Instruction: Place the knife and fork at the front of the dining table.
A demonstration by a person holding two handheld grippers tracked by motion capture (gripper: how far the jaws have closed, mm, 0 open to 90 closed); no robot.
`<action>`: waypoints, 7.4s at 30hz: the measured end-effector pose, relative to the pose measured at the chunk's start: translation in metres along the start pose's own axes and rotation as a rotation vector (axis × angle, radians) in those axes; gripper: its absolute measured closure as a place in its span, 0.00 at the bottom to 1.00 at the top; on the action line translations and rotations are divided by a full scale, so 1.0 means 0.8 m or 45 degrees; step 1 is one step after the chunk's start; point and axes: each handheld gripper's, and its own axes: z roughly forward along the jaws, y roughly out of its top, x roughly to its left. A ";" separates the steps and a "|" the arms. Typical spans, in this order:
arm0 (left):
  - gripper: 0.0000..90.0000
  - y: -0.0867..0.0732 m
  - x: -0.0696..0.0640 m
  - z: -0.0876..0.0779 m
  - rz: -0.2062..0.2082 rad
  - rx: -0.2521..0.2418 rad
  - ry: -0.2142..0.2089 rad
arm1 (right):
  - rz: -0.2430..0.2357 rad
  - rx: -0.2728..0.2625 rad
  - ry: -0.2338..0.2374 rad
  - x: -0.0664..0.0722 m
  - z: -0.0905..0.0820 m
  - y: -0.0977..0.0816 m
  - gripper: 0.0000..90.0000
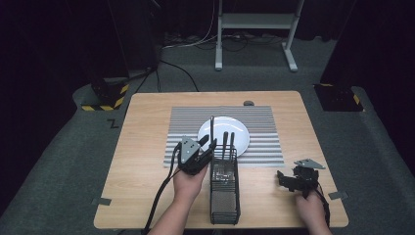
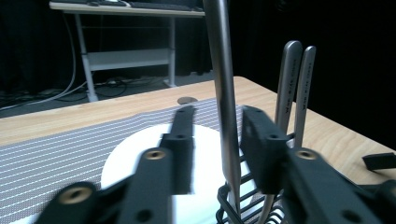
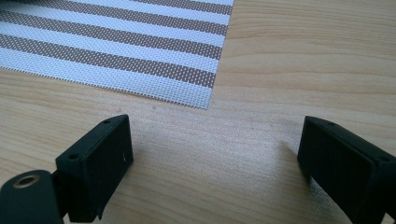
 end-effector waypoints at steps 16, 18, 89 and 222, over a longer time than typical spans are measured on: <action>0.90 -0.008 -0.010 0.001 -0.061 -0.027 0.006 | 0.000 0.000 0.000 0.000 0.000 0.000 0.11; 0.90 -0.008 -0.012 0.001 -0.059 -0.032 0.002 | -0.001 0.000 0.000 0.000 0.000 0.000 0.11; 0.92 0.076 -0.027 -0.078 0.017 -0.525 -0.082 | -0.005 -0.002 0.000 0.000 0.000 0.000 0.11; 0.92 -0.055 0.125 0.092 -0.239 0.011 0.360 | -0.011 -0.004 0.003 0.000 -0.001 0.000 0.12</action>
